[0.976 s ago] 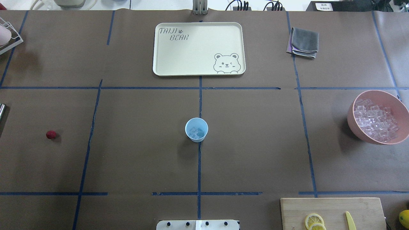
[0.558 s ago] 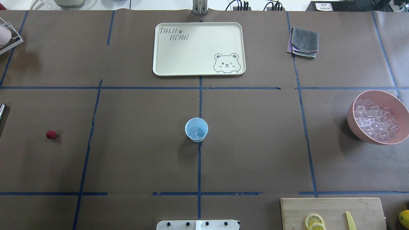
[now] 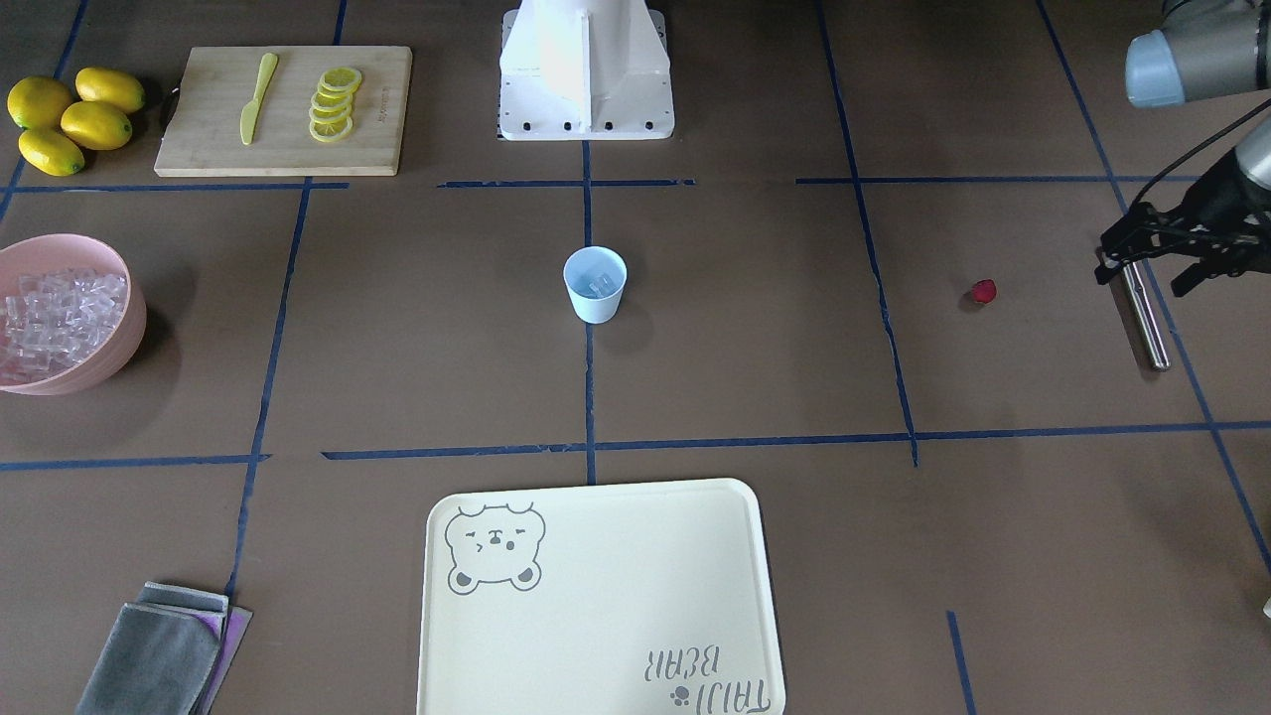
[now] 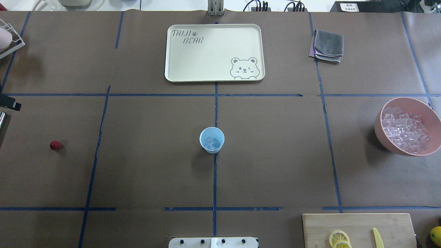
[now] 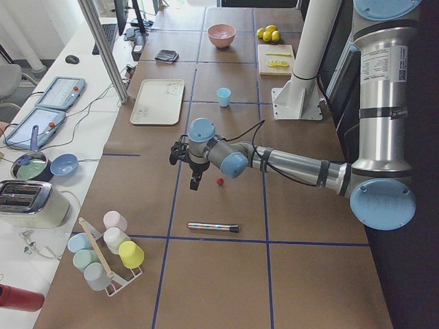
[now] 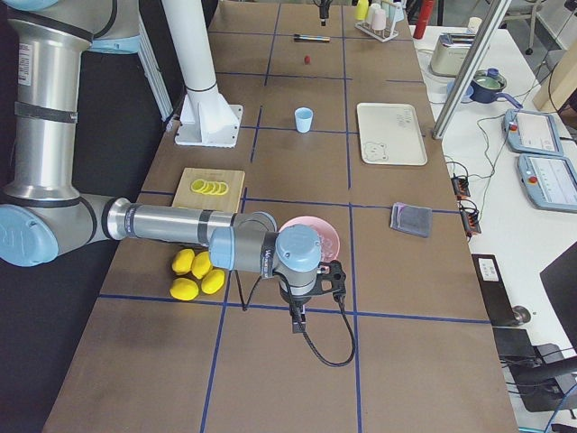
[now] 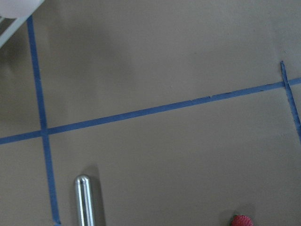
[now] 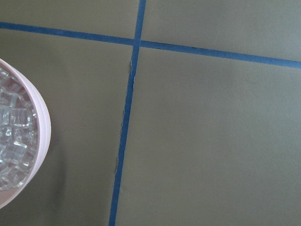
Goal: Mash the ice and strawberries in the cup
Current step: 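Move the left gripper toward the red strawberry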
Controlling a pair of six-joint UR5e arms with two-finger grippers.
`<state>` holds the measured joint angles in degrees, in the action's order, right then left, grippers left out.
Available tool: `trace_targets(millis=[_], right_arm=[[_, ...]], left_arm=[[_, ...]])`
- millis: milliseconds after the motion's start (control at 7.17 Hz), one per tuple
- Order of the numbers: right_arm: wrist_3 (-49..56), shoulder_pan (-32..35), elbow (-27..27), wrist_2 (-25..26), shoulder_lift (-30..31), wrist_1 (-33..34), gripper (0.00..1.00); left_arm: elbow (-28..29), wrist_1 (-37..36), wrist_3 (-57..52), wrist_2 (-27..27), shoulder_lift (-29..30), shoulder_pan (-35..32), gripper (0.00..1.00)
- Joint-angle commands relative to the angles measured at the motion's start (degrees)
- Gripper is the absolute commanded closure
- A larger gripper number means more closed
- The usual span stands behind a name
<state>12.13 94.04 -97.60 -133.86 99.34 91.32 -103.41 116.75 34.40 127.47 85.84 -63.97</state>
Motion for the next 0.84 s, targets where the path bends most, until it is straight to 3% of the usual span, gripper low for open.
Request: trace_targets(millis=[0,279,697], right_arm=[[0.0,0.0,0.04,0.0,0.06,0.0,0.0],[0.09,0.0,0.13,0.0,0.15,0.0,0.0],[0.18,0.0,0.04,0.0,0.32,-0.09,0.01]], left_arm=[[0.22,4.71,11.36,-8.43,-0.06,10.75,0.0],[2.93,9.17,16.03,-13.09,-0.15,16.83,0.0],[8.13,14.38,17.02,-14.26,-0.15,19.23,0.0]])
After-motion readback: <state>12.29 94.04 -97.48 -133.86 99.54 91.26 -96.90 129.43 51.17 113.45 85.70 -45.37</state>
